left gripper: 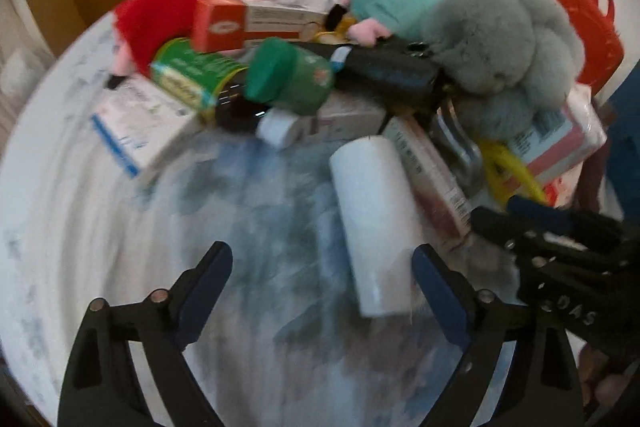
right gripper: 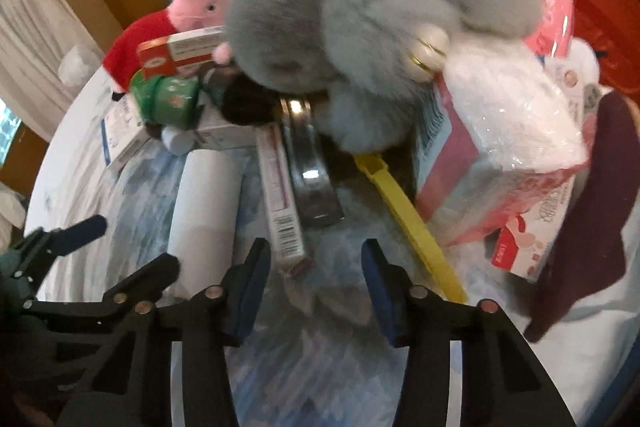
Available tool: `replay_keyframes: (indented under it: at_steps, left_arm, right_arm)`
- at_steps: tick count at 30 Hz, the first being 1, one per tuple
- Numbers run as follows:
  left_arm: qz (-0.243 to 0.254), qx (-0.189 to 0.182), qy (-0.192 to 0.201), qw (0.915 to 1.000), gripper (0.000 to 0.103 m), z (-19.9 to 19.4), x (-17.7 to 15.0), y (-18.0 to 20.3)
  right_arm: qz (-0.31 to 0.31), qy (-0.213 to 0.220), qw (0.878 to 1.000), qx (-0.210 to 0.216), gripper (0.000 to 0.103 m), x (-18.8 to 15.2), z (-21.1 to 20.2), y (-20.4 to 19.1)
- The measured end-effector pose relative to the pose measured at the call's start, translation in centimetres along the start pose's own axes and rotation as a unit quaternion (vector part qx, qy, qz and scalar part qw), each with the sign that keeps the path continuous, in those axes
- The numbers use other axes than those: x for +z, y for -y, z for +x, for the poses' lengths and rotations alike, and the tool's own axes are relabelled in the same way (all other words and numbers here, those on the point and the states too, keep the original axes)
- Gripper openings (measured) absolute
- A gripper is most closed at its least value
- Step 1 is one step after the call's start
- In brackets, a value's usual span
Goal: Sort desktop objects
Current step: 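Grasp the white roll with the left tool while the right tool grasps a slim medicine box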
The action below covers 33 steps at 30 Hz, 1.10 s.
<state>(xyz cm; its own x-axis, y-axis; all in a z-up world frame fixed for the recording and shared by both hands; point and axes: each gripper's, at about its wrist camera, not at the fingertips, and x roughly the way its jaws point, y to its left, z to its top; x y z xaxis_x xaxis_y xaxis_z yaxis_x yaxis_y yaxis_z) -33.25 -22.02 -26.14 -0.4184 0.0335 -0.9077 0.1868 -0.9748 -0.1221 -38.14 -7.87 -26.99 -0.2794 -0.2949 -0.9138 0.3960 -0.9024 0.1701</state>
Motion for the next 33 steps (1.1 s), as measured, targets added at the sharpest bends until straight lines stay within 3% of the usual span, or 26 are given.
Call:
replay_keyframes:
  at_steps: [5,12,15,16,18,20,21,22,24,28,30,31,33]
  left_arm:
    - [0.009,-0.030,-0.013,0.9994,0.094,1.3,1.3,-0.2]
    - [0.035,0.023,0.003,0.9991,0.095,-0.2,1.5,-1.1]
    - [0.037,0.010,-0.003,0.9993,0.095,0.2,2.0,-0.2]
    - [0.037,0.006,-0.006,0.9993,0.095,0.5,2.1,0.3]
    - [0.034,-0.007,-0.018,0.9992,0.093,1.5,2.2,0.7]
    - [0.036,-0.024,-0.042,0.9982,0.084,2.7,2.0,2.0]
    - [0.041,-0.019,-0.054,0.9975,0.070,3.3,1.7,2.7]
    - [0.045,-0.014,-0.065,0.9968,0.063,3.8,1.4,3.1]
    - [0.077,0.033,-0.054,0.9951,0.048,3.6,0.3,4.4]
    - [0.073,0.030,-0.059,0.9952,0.045,2.7,-1.4,4.0]
    - [0.073,0.030,-0.062,0.9950,0.045,2.3,-2.2,3.7]
    - [0.073,0.030,-0.063,0.9949,0.045,2.1,-2.6,3.5]
    - [0.072,0.030,-0.065,0.9948,0.045,1.6,-3.4,3.1]
  right_arm:
    - [0.015,-0.018,0.999,0.025,0.046,0.9,1.3,0.9]
    - [-0.016,-0.040,0.997,0.063,0.047,0.8,3.7,-1.6]
    - [-0.045,-0.023,0.999,0.008,0.033,0.8,3.7,-2.1]
    - [-0.044,-0.025,0.999,0.009,0.022,0.7,3.5,-1.6]
    - [-0.032,-0.033,0.999,0.008,0.023,0.0,3.0,-0.3]
    - [-0.027,-0.041,0.999,0.010,0.023,-1.3,2.4,0.7]
    - [-0.031,-0.044,0.999,0.007,0.023,-2.0,2.1,1.1]
    - [-0.030,-0.046,0.999,0.004,0.023,-2.6,1.8,1.5]
    - [-0.018,-0.049,0.999,0.006,0.023,-3.8,1.1,2.3]
    - [-0.017,-0.052,0.998,0.015,0.023,-5.7,0.1,3.2]
    - [-0.024,-0.049,0.998,0.018,0.031,-6.0,-0.3,3.4]
    - [-0.037,-0.044,0.998,0.021,0.040,-6.2,-0.2,2.8]
    - [-0.053,-0.030,0.998,0.021,0.043,-5.7,-0.4,2.3]
